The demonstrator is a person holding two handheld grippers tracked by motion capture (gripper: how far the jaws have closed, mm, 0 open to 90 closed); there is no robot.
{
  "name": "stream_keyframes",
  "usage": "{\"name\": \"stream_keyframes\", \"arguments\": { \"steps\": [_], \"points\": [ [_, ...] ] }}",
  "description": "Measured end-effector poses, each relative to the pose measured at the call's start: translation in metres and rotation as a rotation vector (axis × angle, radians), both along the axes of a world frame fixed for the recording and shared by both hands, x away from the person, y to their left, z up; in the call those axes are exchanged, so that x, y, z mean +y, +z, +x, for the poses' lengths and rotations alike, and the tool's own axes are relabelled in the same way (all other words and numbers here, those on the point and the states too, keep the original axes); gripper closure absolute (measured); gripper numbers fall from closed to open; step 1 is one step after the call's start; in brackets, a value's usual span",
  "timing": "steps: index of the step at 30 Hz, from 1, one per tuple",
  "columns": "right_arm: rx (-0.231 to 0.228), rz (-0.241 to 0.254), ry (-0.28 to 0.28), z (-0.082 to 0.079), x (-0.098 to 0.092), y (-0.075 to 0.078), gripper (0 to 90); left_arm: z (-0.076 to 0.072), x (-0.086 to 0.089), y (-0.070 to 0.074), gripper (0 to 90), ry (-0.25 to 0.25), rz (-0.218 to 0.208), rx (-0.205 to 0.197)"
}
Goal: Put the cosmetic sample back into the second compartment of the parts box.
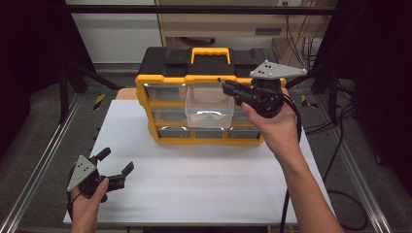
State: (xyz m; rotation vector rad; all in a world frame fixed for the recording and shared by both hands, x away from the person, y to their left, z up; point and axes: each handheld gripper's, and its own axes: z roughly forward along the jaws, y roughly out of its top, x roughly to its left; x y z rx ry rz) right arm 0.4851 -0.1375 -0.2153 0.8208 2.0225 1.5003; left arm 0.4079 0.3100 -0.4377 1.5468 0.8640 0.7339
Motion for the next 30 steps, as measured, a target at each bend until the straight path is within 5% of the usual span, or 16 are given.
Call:
{"name": "stream_keyframes", "arguments": {
  "steps": [30],
  "points": [
    [0.005, -0.034, 0.023, 0.004, 0.018, 0.000, 81.1, 0.000, 0.000, 0.000, 1.7, 0.001, -0.002, -0.001]
  ]
}}
